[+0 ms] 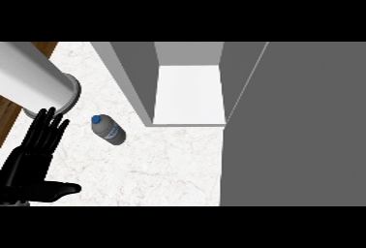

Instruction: Pick up the bottled water, place it into the cabinet and close the cabinet

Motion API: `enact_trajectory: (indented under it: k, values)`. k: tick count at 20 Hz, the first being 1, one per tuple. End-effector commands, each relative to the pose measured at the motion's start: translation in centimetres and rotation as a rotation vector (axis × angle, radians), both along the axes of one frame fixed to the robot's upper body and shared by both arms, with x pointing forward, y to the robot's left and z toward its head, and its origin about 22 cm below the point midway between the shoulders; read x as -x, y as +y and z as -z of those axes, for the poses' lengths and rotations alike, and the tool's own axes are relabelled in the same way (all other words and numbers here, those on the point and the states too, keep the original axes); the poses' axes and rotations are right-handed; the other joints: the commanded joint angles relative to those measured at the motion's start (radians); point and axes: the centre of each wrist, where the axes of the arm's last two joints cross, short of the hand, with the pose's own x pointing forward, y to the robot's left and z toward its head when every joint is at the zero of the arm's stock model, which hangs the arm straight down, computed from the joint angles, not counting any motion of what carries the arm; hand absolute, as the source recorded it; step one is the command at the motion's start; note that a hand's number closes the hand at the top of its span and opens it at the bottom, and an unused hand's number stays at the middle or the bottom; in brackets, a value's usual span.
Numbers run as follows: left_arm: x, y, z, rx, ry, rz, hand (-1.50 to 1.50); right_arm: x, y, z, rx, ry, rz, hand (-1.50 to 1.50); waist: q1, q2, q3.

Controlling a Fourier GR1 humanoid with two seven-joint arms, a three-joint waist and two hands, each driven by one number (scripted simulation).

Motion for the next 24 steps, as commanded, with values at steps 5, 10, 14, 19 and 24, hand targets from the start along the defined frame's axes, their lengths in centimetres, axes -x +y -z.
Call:
enact_trajectory:
  k: [5, 10, 14, 19, 24]
  values:
    - [-4.1, 1.2, 3.6, -0.019, 0.045, -0.003, -1.5, 0.2, 0.5, 0.4, -0.01, -0.004, -0.009, -1.5, -0.004, 0.001, 0.0]
    - [-4.4, 1.9, 4.2, -0.025, 0.107, -0.002, -1.5, 2.4, -0.5, 0.6, -0.003, 0.002, -0.002, -1.5, -0.003, -0.001, 0.0]
    - [-5.3, 1.3, 8.4, 0.02, 0.146, -0.025, -1.5, 3.3, -1.2, 0.4, -0.001, -0.006, -0.027, -1.5, -0.014, 0.002, -0.001]
    - [-6.4, 3.6, 9.6, 0.066, 0.194, -0.018, -1.5, 1.9, 0.1, 0.2, -0.029, 0.009, -0.044, -1.5, -0.012, 0.004, -0.001]
    - [-6.9, 2.2, 11.4, 0.112, 0.225, -0.009, -1.5, 2.3, 0.2, -0.9, -0.028, -0.002, -0.027, -1.5, -0.015, 0.005, -0.002]
